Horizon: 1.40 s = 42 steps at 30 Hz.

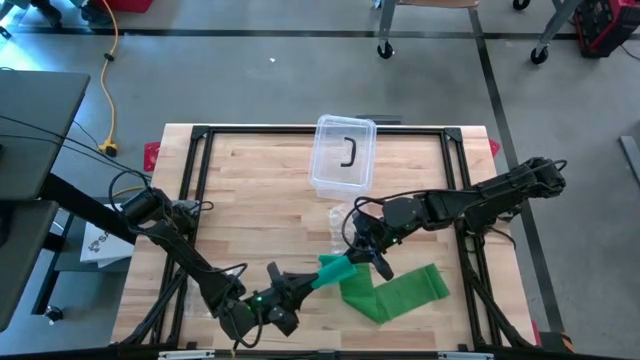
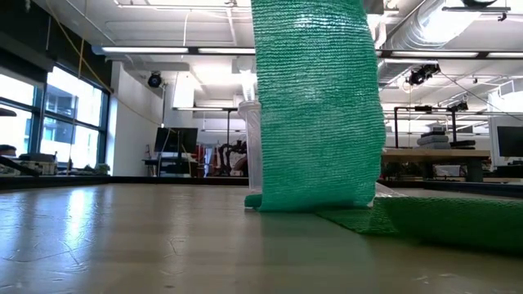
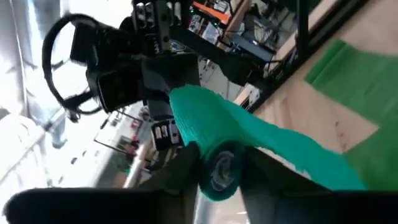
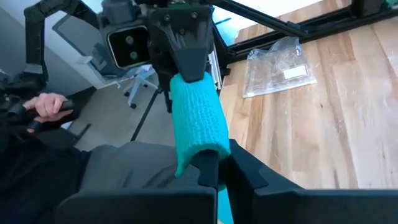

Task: Roll bandage
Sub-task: Roll the blue bandage

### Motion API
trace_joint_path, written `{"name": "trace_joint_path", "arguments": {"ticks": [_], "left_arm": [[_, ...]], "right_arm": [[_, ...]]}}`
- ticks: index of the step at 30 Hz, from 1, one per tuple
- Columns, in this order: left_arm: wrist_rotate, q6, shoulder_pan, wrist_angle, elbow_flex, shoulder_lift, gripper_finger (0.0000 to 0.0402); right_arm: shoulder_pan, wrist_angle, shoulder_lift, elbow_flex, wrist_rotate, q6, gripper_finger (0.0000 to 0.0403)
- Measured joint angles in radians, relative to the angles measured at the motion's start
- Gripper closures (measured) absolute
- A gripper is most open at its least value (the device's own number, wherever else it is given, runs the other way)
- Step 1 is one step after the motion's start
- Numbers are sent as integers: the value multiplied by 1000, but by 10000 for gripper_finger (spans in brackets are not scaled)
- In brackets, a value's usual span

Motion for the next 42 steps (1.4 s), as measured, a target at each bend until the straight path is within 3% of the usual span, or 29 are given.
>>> {"name": "trace_joint_path", "arguments": {"ticks": [6,10,19,32,42], "left_arm": [[-29,-90,0,0,0,0,372],[-51,-131,-1,35,0,0,363],[-46,-139,-2,66,0,0,347],[-28,-137,1,179,-1,0,352],[-1,-84,-7,237,-1,-2,353]], "right_arm": [[16,1,0,0,63,-116,400],[43,7,-1,0,165,-195,370],[110,8,-1,0,310,-416,254],[256,13,-1,2,680,-791,233],[309,-73,-1,2,816,-928,175]]}}
